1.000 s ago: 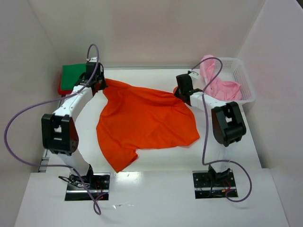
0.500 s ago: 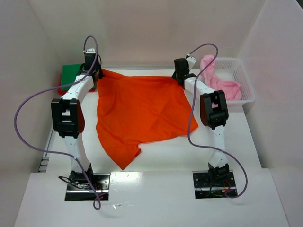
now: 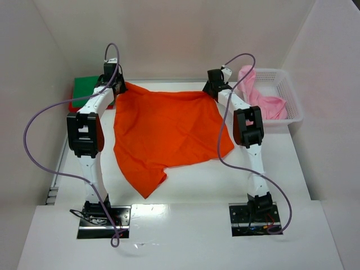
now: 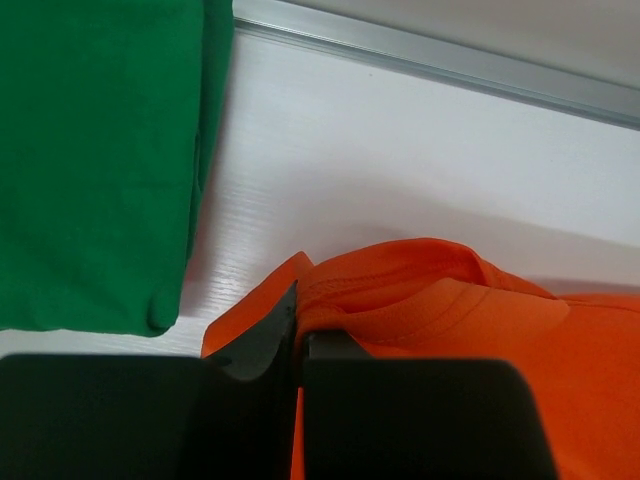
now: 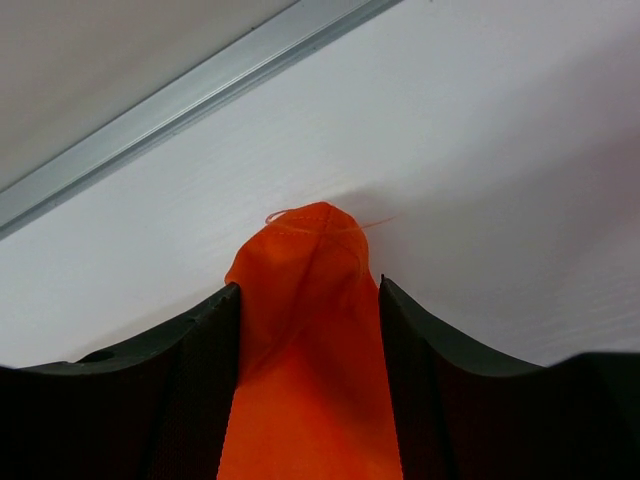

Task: Fold and stack the t-shirts
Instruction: Flatten out the tshirt

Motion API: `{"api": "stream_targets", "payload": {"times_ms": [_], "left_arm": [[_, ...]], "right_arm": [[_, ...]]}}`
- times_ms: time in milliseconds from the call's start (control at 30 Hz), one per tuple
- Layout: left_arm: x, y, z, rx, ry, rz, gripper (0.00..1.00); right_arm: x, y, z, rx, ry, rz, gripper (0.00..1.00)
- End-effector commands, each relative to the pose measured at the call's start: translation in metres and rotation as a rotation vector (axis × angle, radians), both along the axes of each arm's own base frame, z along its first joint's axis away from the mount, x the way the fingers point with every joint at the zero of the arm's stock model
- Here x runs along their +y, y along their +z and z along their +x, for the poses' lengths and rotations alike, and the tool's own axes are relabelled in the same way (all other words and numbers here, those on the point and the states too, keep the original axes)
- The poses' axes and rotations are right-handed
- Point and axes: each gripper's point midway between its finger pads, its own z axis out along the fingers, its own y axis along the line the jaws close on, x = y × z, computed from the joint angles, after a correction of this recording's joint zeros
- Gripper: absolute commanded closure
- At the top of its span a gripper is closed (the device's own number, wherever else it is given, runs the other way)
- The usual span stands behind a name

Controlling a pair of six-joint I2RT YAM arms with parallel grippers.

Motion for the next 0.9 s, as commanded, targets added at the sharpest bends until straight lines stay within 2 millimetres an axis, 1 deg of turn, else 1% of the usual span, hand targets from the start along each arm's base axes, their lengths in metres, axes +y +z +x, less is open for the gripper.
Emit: {"api": "stream_targets", "payload": {"times_ms": [0, 33, 67, 100, 133, 233, 267, 300, 333, 367, 400, 433, 467, 500, 533, 567, 600, 633, 667, 700, 733, 767, 800, 833, 867], "left_arm": [[0.0, 0.017, 0.014, -0.058, -0.018, 0.007, 1.0], [0.001, 0.017, 0.014, -0.057, -0.023, 0.015, 1.0], [0.001, 0.017, 0.014, -0.057, -0.024, 0.015, 1.0], [0.002, 0.017, 0.013, -0.057, -0.016, 0.02, 1.0], [0.002, 0.017, 0.013, -0.057, -0.016, 0.02, 1.0], [0.002, 0.017, 0.013, -0.057, -0.016, 0.02, 1.0], [0.004, 0.017, 0.013, -0.057, -0.008, 0.025, 1.0], [0.004, 0.017, 0.013, -0.057, -0.008, 0.025, 1.0], [0.004, 0.017, 0.013, -0.057, -0.008, 0.025, 1.0], [0.004, 0.013, 0.011, -0.046, -0.008, 0.025, 1.0], [0.004, 0.013, 0.011, -0.046, -0.008, 0.025, 1.0], [0.004, 0.013, 0.011, -0.046, -0.008, 0.025, 1.0], [0.004, 0.009, 0.01, -0.037, -0.008, 0.025, 1.0], [0.004, 0.009, 0.01, -0.037, -0.008, 0.025, 1.0], [0.004, 0.009, 0.01, -0.037, -0.008, 0.025, 1.0], [0.004, 0.009, 0.01, -0.037, -0.008, 0.025, 1.0], [0.004, 0.009, 0.01, -0.037, -0.008, 0.025, 1.0], [0.004, 0.009, 0.01, -0.037, -0.008, 0.025, 1.0], [0.006, 0.009, 0.01, -0.037, -0.001, 0.03, 1.0], [0.006, 0.009, 0.01, -0.037, -0.001, 0.03, 1.0], [0.006, 0.009, 0.01, -0.035, -0.006, 0.037, 1.0], [0.006, 0.009, 0.01, -0.035, -0.006, 0.038, 1.0], [0.006, 0.009, 0.01, -0.035, -0.006, 0.038, 1.0], [0.008, 0.014, 0.009, -0.044, 0.002, 0.043, 1.0], [0.008, 0.014, 0.009, -0.044, 0.002, 0.043, 1.0]], "right_arm": [[-0.009, 0.016, 0.02, -0.042, -0.026, 0.015, 0.4], [-0.009, 0.016, 0.023, -0.046, -0.026, 0.016, 0.4], [-0.008, 0.02, 0.026, -0.054, -0.026, 0.018, 0.4], [-0.014, 0.011, 0.027, -0.039, -0.035, 0.014, 0.39], [-0.013, 0.017, 0.03, -0.052, -0.035, 0.017, 0.39], [-0.011, 0.011, 0.034, -0.044, -0.028, 0.021, 0.39], [-0.017, 0.014, 0.036, -0.042, -0.037, 0.02, 0.39], [-0.017, 0.02, 0.038, -0.056, -0.037, 0.023, 0.39], [-0.016, 0.011, 0.04, -0.039, -0.037, 0.02, 0.39], [-0.016, 0.009, 0.041, -0.038, -0.043, 0.028, 0.37], [-0.013, 0.007, 0.039, -0.027, -0.029, 0.036, 0.37], [-0.012, 0.007, 0.04, -0.028, -0.034, 0.045, 0.39], [-0.01, 0.009, 0.042, -0.038, -0.025, 0.054, 0.46], [-0.01, 0.003, 0.041, -0.03, -0.026, 0.052, 0.52], [-0.008, 0.005, 0.043, -0.037, -0.017, 0.06, 0.57], [-0.007, 0.01, 0.047, -0.056, -0.016, 0.064, 0.71], [-0.006, 0.002, 0.046, -0.037, -0.009, 0.066, 0.76], [-0.005, 0.002, 0.047, -0.036, -0.009, 0.065, 0.82], [-0.005, 0.006, 0.048, -0.04, -0.009, 0.066, 0.93], [-0.005, 0.004, 0.049, -0.04, -0.009, 0.066, 0.99], [-0.005, 0.011, 0.05, -0.048, -0.009, 0.068, 1.0], [-0.007, 0.009, 0.048, -0.037, -0.017, 0.06, 1.0], [-0.006, 0.014, 0.05, -0.049, -0.016, 0.063, 1.0], [-0.008, 0.023, 0.049, -0.056, -0.024, 0.059, 1.0], [-0.008, 0.031, 0.049, -0.067, -0.023, 0.061, 1.0]]}}
